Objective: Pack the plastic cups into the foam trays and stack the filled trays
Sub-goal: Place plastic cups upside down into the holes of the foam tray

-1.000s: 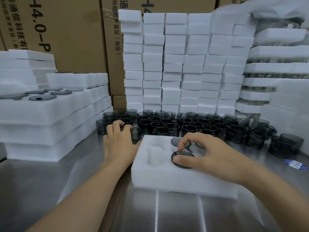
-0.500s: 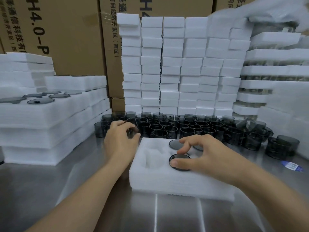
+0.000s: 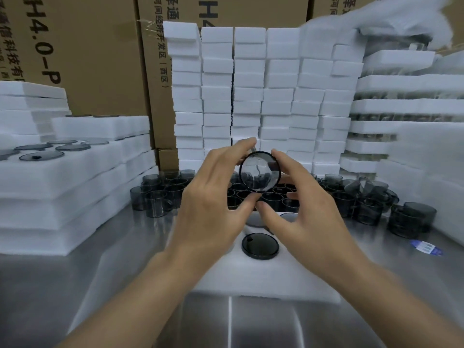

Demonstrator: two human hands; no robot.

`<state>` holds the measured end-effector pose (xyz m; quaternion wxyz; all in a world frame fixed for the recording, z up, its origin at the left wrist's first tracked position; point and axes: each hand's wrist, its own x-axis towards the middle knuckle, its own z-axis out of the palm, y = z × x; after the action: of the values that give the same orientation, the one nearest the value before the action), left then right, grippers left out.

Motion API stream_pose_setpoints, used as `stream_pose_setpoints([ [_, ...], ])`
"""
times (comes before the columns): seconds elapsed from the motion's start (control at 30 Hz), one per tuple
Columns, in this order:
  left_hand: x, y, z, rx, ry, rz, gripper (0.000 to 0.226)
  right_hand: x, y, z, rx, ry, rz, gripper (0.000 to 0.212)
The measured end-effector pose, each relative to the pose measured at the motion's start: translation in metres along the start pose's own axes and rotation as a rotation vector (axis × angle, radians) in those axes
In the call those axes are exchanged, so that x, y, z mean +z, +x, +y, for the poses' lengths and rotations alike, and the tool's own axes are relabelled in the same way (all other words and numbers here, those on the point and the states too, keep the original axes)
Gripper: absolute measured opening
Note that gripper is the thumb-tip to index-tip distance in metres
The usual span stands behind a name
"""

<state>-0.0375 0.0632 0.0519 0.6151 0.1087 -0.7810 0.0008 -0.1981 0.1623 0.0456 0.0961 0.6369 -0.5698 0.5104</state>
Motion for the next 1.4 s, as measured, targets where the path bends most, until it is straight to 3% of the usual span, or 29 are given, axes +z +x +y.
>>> stream_pose_setpoints([
  [0.17, 0.001, -0.001, 0.011, -0.041, -0.077, 0.071, 0.083, 0.003, -0.001, -0.005, -0.086, 0.027, 0.079, 0.076],
  [0.37, -0.001, 0.001, 0.014, -0.132, -0.109, 0.116, 0.062, 0.005, -0.001, -0.006, -0.117, 0.014, 0.111, 0.077],
  [0.47, -0.002, 0.004, 0.020, -0.377, -0.358, 0.067, 0.060, 0.004, -0.002, -0.009, -0.141, 0.016, 0.130, 0.074],
  [0.6, -0.005, 0.015, 0.030, -0.993, -1.017, -0.040, 0.032, 0.002, -0.002, -0.015, -0.189, 0.013, 0.177, 0.072],
  [0.67, -0.006, 0.017, 0.032, -1.216, -1.248, -0.084, 0.046, 0.003, -0.004, -0.018, -0.211, 0.007, 0.175, 0.072],
  [0.8, -0.008, 0.016, 0.033, -1.387, -1.425, -0.089, 0.059, 0.005, -0.007, -0.023, -0.238, 0.007, 0.155, 0.070],
  [1.03, -0.008, 0.014, 0.032, -1.369, -1.376, -0.172, 0.071, 0.007, -0.007, -0.026, -0.222, 0.001, 0.162, 0.069],
  [1.23, -0.009, 0.013, 0.030, -1.172, -1.146, -0.281, 0.039, 0.010, -0.008, -0.023, -0.114, 0.015, 0.255, 0.070],
  [1.4, -0.009, 0.013, 0.030, -1.067, -0.990, -0.310, 0.052, 0.007, -0.006, -0.032, 0.019, 0.152, 0.377, 0.057],
])
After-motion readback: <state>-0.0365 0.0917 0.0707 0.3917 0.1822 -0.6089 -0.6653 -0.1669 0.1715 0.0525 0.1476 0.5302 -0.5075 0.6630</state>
